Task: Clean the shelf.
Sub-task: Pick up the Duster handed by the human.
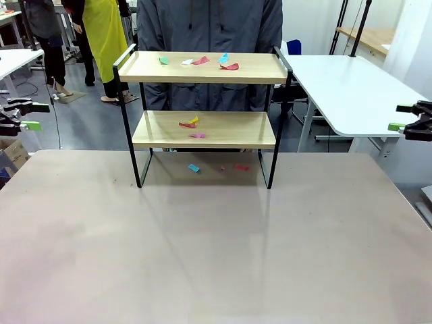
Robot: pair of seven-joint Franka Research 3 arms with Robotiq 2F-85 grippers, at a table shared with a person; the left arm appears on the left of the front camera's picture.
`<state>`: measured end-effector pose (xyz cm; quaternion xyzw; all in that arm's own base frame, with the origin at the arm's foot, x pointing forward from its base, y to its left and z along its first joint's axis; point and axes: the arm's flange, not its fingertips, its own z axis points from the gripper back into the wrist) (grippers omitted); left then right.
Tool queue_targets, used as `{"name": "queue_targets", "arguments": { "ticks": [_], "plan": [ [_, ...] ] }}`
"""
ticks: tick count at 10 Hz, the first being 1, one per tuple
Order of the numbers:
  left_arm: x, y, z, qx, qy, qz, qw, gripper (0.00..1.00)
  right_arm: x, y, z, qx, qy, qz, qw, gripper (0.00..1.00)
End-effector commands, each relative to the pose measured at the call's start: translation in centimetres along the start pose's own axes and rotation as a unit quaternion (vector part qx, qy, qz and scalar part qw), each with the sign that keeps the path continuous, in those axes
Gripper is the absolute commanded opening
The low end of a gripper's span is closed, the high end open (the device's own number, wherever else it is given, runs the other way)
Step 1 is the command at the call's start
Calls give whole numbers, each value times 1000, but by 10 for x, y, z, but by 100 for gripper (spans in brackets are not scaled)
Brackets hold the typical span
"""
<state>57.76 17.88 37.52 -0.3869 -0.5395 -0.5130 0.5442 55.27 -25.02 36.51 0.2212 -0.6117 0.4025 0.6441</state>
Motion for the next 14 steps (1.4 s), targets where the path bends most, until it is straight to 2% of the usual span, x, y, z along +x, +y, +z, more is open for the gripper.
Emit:
{"name": "queue_targets", "arguments": {
  "ticks": [1,6,8,9,14],
  "plan": [
    [12,0,4,-2,-28,-4,1000,100,13,-1,-2,-9,-4,2,1000,100],
    [26,-9,8,-5,-45,-12,999,100,30,2,1,-11,-9,16,1000,100],
    [27,-7,7,-8,-44,9,999,100,24,-3,1,-4,-13,22,1000,100],
    [21,-5,7,-11,-29,-14,999,100,24,-3,1,-4,-13,22,1000,100],
    [21,-5,7,-11,-29,-14,999,100,24,-3,1,-4,-13,22,1000,100]
  ]
}}
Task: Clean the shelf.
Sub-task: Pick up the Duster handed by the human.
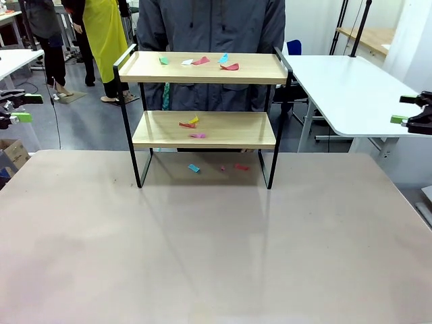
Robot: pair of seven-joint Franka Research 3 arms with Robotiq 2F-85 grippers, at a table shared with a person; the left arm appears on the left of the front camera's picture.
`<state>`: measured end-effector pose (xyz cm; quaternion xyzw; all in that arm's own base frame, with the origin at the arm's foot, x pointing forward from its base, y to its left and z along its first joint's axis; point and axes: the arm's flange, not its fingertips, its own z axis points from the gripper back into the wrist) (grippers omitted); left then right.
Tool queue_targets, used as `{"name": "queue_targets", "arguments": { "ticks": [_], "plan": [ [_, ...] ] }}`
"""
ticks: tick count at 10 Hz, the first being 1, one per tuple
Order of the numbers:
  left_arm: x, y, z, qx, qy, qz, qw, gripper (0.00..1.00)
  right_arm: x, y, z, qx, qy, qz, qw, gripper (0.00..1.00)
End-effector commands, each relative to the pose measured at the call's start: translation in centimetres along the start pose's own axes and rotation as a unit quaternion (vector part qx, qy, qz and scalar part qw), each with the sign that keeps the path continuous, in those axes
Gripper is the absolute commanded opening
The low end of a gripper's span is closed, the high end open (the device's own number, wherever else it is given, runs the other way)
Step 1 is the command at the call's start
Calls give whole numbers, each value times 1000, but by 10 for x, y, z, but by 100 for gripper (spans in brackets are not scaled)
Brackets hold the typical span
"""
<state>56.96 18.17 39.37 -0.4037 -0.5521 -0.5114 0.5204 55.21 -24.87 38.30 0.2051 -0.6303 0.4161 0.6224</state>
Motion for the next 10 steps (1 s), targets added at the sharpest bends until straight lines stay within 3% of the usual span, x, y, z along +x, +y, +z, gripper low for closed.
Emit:
{"name": "queue_targets", "arguments": {
  "ticks": [1,10],
  "plan": [
    [2,0,0,0,0,-7,1000,100,6,-1,-1,0,3,-9,1000,100],
    [2,0,0,0,0,-7,1000,100,6,-1,-1,0,3,-9,1000,100]
  ]
}}
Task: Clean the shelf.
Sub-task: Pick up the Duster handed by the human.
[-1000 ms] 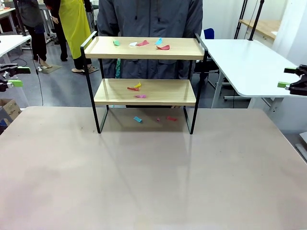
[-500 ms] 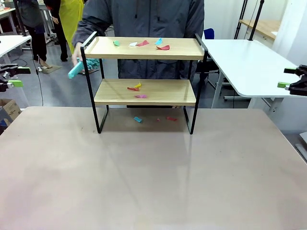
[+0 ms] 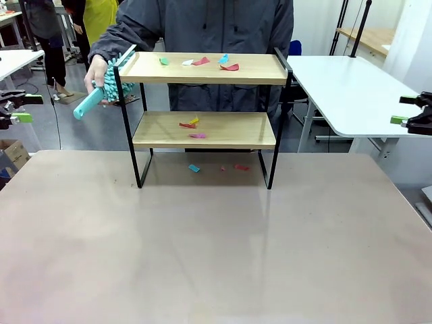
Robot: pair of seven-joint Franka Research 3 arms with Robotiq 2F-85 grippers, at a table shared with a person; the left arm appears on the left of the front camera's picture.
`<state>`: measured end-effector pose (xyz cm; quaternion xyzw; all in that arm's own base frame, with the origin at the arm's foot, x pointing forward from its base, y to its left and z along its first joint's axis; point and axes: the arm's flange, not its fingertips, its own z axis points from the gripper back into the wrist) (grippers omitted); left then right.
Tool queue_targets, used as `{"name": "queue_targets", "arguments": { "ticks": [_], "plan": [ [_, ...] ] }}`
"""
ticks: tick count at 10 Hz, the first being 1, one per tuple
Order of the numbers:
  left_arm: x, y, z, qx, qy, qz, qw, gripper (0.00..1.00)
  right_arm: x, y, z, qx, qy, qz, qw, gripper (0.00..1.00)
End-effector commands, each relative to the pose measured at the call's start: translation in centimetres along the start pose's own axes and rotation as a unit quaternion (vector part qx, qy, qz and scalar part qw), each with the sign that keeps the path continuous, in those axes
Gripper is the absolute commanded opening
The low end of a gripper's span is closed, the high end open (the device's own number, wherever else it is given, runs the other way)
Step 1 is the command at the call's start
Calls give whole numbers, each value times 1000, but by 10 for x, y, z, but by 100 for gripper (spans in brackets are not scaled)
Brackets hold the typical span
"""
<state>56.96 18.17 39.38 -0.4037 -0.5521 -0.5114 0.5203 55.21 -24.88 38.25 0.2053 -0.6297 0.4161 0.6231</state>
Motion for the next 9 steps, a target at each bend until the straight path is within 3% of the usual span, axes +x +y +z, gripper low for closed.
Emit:
{"name": "queue_targets", "arguments": {
  "ticks": [1,8,9],
  "plan": [
    [2,0,0,0,0,-7,1000,100,7,-1,-1,0,3,-9,1000,100],
    [0,0,0,0,0,0,1000,100,7,-1,-1,0,3,-9,1000,100],
    [28,-2,4,2,15,9,1000,100,7,-1,-1,0,3,-9,1000,100]
  ]
}}
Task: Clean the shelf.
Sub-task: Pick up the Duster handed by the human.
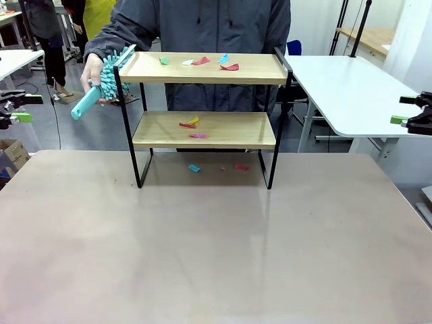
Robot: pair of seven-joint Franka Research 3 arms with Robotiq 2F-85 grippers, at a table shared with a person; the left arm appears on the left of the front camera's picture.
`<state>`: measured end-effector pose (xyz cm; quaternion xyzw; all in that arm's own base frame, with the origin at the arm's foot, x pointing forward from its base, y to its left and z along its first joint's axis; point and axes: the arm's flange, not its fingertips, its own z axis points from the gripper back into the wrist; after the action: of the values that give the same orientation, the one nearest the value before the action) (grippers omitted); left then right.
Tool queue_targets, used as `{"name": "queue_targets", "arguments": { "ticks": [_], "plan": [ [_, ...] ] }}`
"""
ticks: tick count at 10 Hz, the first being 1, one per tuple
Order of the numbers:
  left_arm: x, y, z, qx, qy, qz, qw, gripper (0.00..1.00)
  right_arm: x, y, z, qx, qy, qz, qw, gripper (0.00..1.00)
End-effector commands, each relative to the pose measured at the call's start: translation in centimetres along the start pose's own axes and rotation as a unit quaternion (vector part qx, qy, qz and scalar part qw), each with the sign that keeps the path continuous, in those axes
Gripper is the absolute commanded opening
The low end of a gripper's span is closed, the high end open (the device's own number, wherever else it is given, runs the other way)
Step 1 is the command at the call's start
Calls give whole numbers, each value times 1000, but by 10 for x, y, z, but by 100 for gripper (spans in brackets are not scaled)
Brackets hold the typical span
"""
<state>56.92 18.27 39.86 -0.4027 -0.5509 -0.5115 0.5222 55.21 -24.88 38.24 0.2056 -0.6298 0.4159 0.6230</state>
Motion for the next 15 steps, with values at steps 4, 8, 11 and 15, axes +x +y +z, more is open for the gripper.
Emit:
{"name": "queue_targets", "arguments": {
  "ticks": [4,8,11,15],
  "plan": [
    [145,-8,9,86,147,42,985,100,7,-1,-1,0,3,-8,1000,100],
    [249,-69,-37,168,278,196,925,100,7,-1,-1,0,3,-8,1000,100],
    [280,-106,-87,204,336,253,884,100,7,-1,-1,0,3,-8,1000,100],
    [282,-110,-114,214,353,272,869,100,7,-1,-1,0,3,-8,1000,100]
  ]
}}
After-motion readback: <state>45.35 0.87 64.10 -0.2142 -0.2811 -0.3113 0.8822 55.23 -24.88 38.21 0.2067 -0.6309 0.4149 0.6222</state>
